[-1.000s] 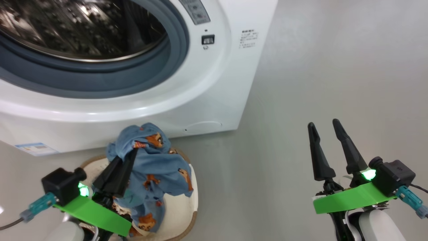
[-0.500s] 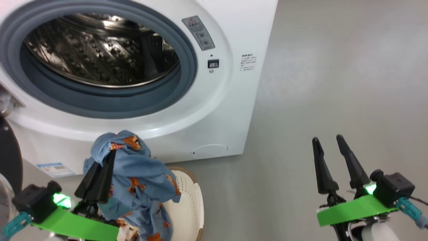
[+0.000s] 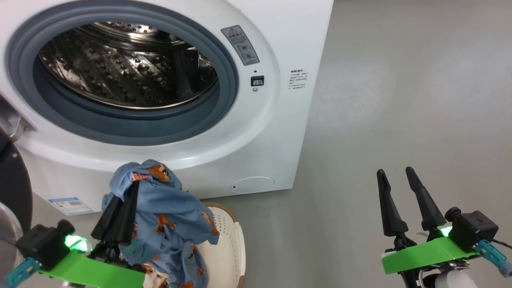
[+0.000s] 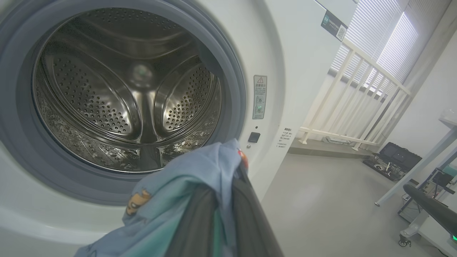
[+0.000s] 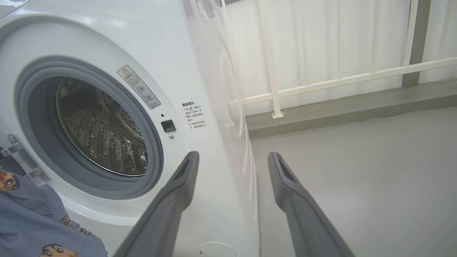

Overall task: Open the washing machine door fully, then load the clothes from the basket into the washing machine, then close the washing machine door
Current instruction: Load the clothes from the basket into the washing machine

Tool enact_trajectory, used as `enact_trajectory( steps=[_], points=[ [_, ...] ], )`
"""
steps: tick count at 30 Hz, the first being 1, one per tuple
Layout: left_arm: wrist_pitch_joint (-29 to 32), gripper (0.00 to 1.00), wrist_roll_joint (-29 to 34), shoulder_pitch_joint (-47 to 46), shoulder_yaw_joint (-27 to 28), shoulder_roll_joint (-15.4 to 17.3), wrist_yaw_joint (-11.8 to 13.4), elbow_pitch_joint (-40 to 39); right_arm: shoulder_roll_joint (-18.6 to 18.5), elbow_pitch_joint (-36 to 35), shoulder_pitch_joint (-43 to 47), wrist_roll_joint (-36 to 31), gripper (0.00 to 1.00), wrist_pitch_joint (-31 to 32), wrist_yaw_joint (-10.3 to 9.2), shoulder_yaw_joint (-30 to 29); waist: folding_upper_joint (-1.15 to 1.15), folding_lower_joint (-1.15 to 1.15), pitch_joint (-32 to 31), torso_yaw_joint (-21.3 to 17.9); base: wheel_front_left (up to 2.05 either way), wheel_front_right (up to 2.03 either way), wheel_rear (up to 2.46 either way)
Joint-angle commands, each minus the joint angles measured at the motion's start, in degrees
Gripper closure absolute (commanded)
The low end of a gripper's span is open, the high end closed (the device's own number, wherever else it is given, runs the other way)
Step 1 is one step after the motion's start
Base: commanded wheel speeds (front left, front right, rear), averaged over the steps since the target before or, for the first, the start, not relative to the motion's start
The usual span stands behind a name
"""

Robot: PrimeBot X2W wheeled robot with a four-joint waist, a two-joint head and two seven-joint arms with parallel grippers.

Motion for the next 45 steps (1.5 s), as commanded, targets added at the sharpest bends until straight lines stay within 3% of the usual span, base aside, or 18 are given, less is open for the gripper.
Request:
enact_trajectory(
  steps=[1,18,28,36,45],
  points=[
    [-0.6,1.0,-0.3,-1.7,2.8,1.3,0.0,-0.8,-0.5,-1.3,-1.0,-0.8,0.0,-0.5,0.32,1.7,0.0,0.0,0.3,-0.2,0.0,0.0,0.0],
    [-0.6,1.0,-2.7,-16.8,5.4,4.3,0.0,3.2,-0.5,-4.1,-1.4,-0.9,0.0,-0.5,0.32,3.2,0.0,0.0,6.9,-4.1,0.0,0.0,0.0],
    [-0.6,1.0,-6.7,-29.7,4.7,10.7,0.0,12.2,-0.5,-8.4,-1.4,-0.7,0.0,-0.5,0.32,5.2,0.0,0.0,15.3,-8.9,0.0,0.0,0.0],
    [0.7,1.0,-11.2,-39.7,-0.4,16.6,0.0,20.4,-0.5,-12.4,-0.9,-0.2,0.0,-0.5,0.32,6.9,0.0,0.0,22.7,-12.8,0.0,0.0,0.0],
    [0.7,1.0,-13.6,-48.4,-5.4,20.7,0.0,26.5,-0.5,-14.9,-0.5,1.1,0.0,-0.5,0.32,9.0,0.0,0.0,28.1,-15.9,0.0,0.0,0.0]
  ],
)
